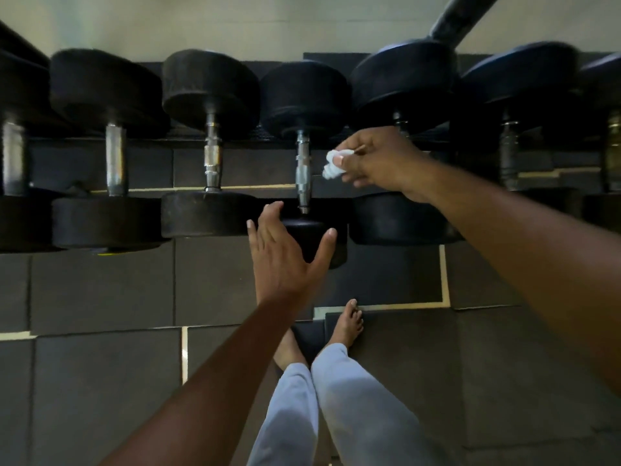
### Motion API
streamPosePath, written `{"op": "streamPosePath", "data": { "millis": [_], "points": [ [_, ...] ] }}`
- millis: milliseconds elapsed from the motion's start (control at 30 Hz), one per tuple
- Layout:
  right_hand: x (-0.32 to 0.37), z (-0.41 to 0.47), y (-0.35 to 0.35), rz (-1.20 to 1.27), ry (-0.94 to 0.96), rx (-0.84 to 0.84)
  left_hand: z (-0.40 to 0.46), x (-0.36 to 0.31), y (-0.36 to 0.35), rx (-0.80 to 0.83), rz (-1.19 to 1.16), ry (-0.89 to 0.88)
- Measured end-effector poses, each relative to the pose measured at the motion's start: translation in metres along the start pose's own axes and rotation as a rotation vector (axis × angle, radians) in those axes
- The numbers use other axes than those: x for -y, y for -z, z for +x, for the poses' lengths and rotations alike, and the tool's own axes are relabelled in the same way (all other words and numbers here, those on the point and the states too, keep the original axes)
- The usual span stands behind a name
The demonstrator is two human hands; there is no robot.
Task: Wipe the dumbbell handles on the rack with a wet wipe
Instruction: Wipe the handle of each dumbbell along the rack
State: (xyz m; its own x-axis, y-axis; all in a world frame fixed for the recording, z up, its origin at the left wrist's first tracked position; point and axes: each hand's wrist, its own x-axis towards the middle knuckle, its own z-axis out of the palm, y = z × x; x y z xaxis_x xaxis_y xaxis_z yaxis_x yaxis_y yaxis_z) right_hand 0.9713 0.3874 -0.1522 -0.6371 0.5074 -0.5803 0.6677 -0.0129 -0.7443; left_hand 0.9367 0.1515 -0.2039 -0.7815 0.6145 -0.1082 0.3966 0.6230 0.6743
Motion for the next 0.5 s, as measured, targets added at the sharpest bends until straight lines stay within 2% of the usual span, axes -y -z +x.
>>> {"op": "streamPosePath", "data": {
  "millis": [200,333,500],
  "points": [
    [-0.023,-0.018,0.059,-0.011,0.041,-0.154,0.008,-0.069,-0.023,0.047,-0.098,-0.111],
    [-0.049,-0.021,0.085,0.039,-0.004,-0.166,0.022,-0.104,-0.048,0.126,-0.104,-0.100],
    [-0.078,-0.015,0.114,0.035,-0.009,-0.161,0.030,-0.120,-0.081,0.149,-0.109,-0.060]
  ]
}}
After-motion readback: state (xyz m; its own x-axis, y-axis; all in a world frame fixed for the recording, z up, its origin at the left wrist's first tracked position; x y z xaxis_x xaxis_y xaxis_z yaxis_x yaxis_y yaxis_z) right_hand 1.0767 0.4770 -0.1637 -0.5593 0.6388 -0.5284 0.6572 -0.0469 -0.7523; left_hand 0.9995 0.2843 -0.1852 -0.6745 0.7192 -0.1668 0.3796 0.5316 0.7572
